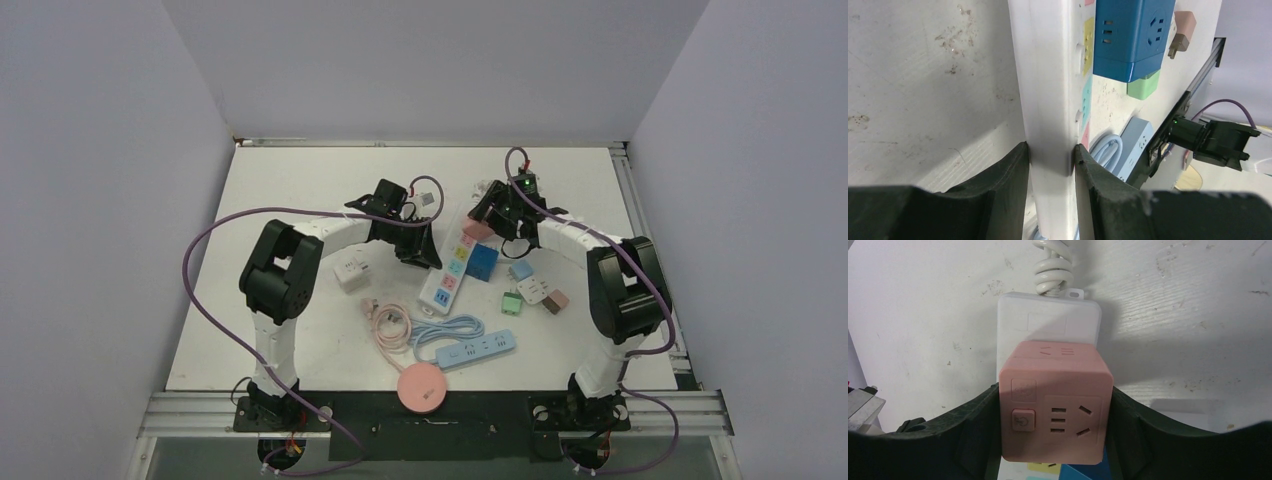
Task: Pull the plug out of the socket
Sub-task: Remove the plug from the socket.
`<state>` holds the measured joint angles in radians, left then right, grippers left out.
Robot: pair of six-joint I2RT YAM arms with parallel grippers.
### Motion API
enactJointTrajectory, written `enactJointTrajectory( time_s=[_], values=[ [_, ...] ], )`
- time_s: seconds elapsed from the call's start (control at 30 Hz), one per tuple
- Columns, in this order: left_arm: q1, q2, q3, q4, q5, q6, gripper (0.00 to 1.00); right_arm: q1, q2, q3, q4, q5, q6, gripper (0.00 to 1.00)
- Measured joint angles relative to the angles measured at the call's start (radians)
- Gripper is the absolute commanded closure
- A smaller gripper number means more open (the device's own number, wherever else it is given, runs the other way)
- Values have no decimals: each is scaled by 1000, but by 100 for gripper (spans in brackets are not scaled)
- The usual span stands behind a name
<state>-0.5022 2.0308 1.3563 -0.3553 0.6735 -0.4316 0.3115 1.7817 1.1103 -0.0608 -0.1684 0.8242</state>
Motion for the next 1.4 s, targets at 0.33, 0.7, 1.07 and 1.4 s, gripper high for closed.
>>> enactJointTrajectory(
  time_s=[0.33,0.7,1.07,1.4],
  values=[
    [2,-4,5,-24,-3,-4,100,126,-55,-6,-22,244,-31,95],
    [-1,-4,-5,-85,51,14,100,237,-192,-143,22,478,4,95],
    [-74,-42,-2,-41,-124,79,100,77,-100,-44,-81,180,-7,95],
    [0,-72,-91,-2,11,14,29,233,-149,-72,-13,352,-53,95]
  ],
)
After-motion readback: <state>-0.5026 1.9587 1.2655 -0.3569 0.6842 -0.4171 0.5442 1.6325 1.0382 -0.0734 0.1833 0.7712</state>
